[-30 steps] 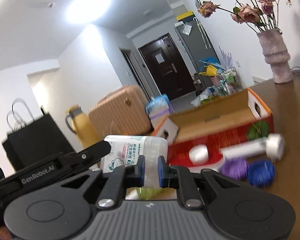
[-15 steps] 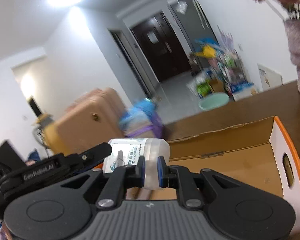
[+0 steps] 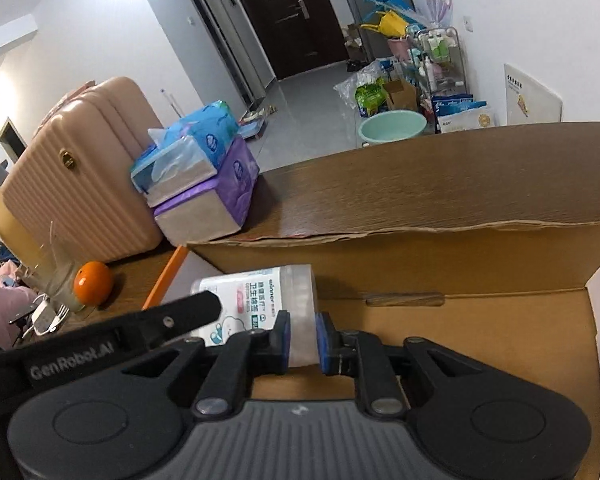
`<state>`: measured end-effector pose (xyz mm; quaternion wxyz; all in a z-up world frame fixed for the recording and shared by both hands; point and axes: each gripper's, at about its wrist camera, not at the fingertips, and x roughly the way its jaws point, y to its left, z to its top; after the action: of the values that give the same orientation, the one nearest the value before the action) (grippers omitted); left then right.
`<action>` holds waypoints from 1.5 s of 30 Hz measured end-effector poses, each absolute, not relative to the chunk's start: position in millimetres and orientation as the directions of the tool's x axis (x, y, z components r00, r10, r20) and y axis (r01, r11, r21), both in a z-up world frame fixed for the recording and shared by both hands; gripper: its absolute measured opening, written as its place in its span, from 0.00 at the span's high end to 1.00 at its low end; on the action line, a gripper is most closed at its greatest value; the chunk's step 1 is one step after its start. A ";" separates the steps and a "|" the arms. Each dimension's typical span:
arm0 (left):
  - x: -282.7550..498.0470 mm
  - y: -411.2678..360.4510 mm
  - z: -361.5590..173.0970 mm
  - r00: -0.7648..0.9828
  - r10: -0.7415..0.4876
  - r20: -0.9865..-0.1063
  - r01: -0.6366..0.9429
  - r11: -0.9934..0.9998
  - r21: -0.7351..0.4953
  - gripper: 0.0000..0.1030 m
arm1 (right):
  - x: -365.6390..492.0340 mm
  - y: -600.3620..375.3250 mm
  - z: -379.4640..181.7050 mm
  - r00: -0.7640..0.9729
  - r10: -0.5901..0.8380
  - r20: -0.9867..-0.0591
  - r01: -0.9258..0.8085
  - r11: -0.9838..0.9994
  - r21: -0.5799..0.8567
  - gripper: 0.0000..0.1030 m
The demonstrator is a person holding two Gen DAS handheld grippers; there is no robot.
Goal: Organize rigid objects
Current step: 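Lift the white wipes pack and carry it over the cardboard box, then lower the wipes pack into the box and open both grippers, then withdraw both grippers from the box back toward the table items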
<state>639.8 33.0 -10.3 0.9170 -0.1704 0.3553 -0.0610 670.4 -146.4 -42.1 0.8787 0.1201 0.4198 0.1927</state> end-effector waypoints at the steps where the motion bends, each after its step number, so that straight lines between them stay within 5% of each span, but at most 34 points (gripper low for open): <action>1: 638.9 34.3 -11.4 0.733 -0.235 -0.638 -0.015 0.933 -0.360 0.71 | 670.5 -146.0 -41.0 0.576 0.431 -0.694 -0.234 0.901 0.365 0.85; 4: 631.6 38.8 -7.4 0.733 -0.226 -0.641 -0.022 0.935 -0.355 0.70 | 658.6 -151.7 -31.3 0.601 0.392 -0.696 -0.226 0.919 0.322 0.84; 8: 592.4 42.5 19.1 0.771 -0.240 -0.590 0.052 0.947 -0.317 0.46 | 619.8 -176.2 -4.7 0.644 0.379 -0.664 -0.240 0.925 0.295 0.80; 11: 547.7 39.0 36.3 0.805 -0.221 -0.551 0.110 0.968 -0.226 0.41 | 577.4 -196.2 13.0 0.679 0.351 -0.645 -0.258 0.936 0.239 0.73; 12: 532.0 37.5 41.6 0.813 -0.211 -0.543 0.121 0.973 -0.197 0.30 | 562.3 -203.9 18.4 0.693 0.345 -0.633 -0.257 0.939 0.230 0.70; 14: 501.3 34.5 51.5 0.840 -0.187 -0.510 0.131 0.981 -0.144 0.14 | 530.1 -216.9 27.9 0.725 0.331 -0.604 -0.256 0.944 0.210 0.59; 16: 464.7 30.6 58.1 0.895 -0.138 -0.425 0.117 0.990 -0.076 0.06 | 492.8 -227.4 33.7 0.764 0.310 -0.565 -0.254 0.951 0.178 0.33; 20: 393.4 23.8 60.0 0.955 -0.068 -0.287 0.076 0.997 0.014 0.00 | 421.8 -239.3 40.4 0.843 0.252 -0.474 -0.251 0.966 0.068 0.23; 31: 256.6 12.4 40.9 0.984 -0.019 -0.176 0.028 0.999 0.047 0.00 | 266.2 -243.6 32.4 0.959 0.211 -0.190 -0.224 0.973 -0.049 0.09; 38: 196.4 15.4 35.5 0.993 -0.028 -0.117 0.033 0.999 0.039 0.00 | 204.0 -233.7 14.2 0.968 0.197 -0.154 -0.208 0.976 -0.060 0.09; 41: 166.9 21.4 29.7 0.994 -0.006 -0.108 0.011 0.999 0.044 0.00 | 174.3 -234.3 6.3 0.963 0.225 -0.151 -0.232 0.972 -0.034 0.00; 45: 129.6 28.7 17.1 0.993 0.026 -0.116 -0.017 0.997 0.078 0.00 | 143.7 -232.9 -2.7 0.940 0.263 -0.217 -0.264 0.964 0.023 0.00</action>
<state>129.6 28.7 17.1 0.9975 0.0385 0.0586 0.0108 143.7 -232.9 -2.7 0.9849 -0.0034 0.1095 0.1337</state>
